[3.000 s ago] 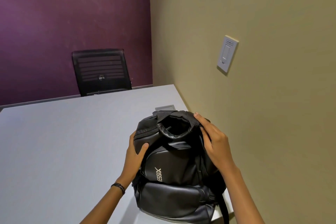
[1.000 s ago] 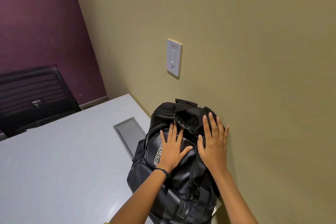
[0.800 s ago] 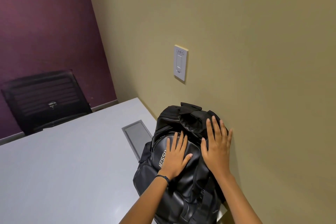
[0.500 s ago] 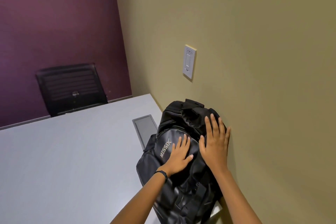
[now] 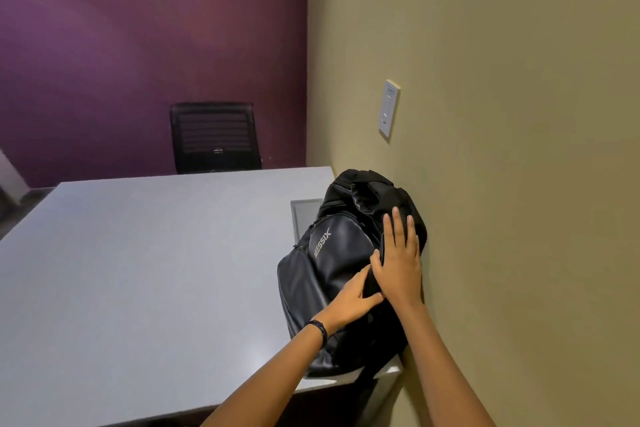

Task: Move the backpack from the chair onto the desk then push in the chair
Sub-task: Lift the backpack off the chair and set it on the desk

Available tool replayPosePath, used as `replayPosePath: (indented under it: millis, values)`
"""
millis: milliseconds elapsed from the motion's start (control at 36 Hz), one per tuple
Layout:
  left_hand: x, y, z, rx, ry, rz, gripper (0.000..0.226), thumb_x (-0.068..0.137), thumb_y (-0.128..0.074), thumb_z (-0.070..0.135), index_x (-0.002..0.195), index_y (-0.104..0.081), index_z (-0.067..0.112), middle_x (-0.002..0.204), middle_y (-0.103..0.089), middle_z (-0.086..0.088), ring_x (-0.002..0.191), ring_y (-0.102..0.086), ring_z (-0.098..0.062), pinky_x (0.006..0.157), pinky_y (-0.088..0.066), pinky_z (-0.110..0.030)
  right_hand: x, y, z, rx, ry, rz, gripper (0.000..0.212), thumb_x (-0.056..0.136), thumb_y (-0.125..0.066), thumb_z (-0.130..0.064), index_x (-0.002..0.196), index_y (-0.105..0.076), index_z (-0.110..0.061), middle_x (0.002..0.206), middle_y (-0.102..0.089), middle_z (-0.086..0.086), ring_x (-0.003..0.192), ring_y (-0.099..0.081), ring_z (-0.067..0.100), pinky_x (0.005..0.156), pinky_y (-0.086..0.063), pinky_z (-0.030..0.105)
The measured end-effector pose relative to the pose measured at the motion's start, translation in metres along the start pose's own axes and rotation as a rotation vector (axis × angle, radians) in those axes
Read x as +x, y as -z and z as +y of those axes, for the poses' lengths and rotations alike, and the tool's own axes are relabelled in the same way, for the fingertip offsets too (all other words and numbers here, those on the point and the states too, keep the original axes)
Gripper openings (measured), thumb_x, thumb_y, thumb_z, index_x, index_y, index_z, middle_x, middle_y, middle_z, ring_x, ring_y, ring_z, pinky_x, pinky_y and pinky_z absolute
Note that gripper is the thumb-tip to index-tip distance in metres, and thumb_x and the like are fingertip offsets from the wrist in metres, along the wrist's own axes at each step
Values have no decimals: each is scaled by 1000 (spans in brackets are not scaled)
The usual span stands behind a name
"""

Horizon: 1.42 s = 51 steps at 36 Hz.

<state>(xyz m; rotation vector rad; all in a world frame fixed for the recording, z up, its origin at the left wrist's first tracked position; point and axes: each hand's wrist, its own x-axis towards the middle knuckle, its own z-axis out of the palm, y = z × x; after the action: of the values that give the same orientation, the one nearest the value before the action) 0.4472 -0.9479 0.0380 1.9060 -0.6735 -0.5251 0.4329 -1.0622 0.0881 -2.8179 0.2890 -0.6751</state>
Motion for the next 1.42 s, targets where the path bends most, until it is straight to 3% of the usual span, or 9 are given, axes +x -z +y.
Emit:
replayPosePath:
  millis: [83, 167, 250, 333, 528, 861, 1111, 1222, 1417]
  values:
    - [-11, -9, 5, 60, -9, 67, 68, 91, -59, 27, 146, -19, 26, 147, -28, 13, 126, -23, 7, 106, -21, -19, -15, 2, -3, -3, -10, -95, 70, 95, -48, -26, 149, -3, -20, 159, 7, -1, 145, -7, 34, 101, -46, 42]
    - [-25, -18, 4, 69, 10, 85, 66, 91, -59, 30, 144, -21, 28, 150, -31, 3, 132, -30, -5, 106, -27, -21, -35, 0, -7, 7, -33, -158, 69, 98, -45, -28, 149, 1, -22, 158, 14, 1, 142, -18, 36, 91, -54, 39]
    - [-34, -17, 6, 96, 22, 91, 58, 93, -55, 34, 142, -24, 29, 150, -31, -1, 136, -33, -19, 102, -29, -14, -42, -1, -6, 9, -45, -171, 72, 99, -44, -27, 148, 7, -22, 157, 17, 2, 144, -14, 33, 95, -52, 36]
    - [-44, -14, 10, 92, 88, 66, 59, 96, -50, 31, 147, -20, 23, 156, -24, -2, 140, -30, -20, 112, -29, -31, -46, 5, -1, -4, -32, -193, 77, 97, -48, -24, 147, 11, -22, 158, 17, 5, 144, -14, 33, 98, -49, 37]
    - [-93, -23, 14, 190, 134, -99, 38, 99, -44, 30, 137, -42, 25, 143, -47, -5, 127, -47, -19, 101, -37, -25, -64, 8, 30, -132, 16, -203, 89, 90, -54, -8, 146, 13, -26, 158, 15, 2, 143, -16, 36, 115, -21, 54]
    - [-176, 38, -16, 319, 288, 12, 31, 99, -41, 38, 129, -49, 35, 136, -54, 1, 100, -55, -4, 93, -40, -20, -68, 0, 25, -49, -17, -178, 97, 82, -58, -6, 145, 15, -23, 159, 11, 4, 139, -25, 38, 112, -23, 57]
    - [-263, 76, -33, 264, 451, 141, 32, 99, -42, 35, 131, -49, 31, 135, -52, 2, 106, -56, -7, 92, -43, -20, -89, -13, -3, 213, -136, -135, 89, 77, -59, 6, 149, -10, -13, 159, -4, 10, 140, -19, 43, 110, -20, 64]
    - [-317, 87, -47, 262, 526, 141, 34, 100, -42, 35, 132, -47, 30, 137, -51, 3, 119, -52, -13, 104, -39, -27, -126, -26, -32, 356, -208, -123, 79, 79, -57, 6, 147, -18, -8, 156, -12, 21, 140, -17, 43, 109, -22, 64]
    - [-426, 121, -85, 352, 658, 131, 35, 99, -44, 32, 134, -46, 29, 139, -51, 0, 126, -48, -14, 110, -38, -33, -225, -42, -106, 426, -225, -317, 74, 80, -54, 9, 145, -23, -6, 155, -16, 22, 140, -18, 41, 111, -25, 55]
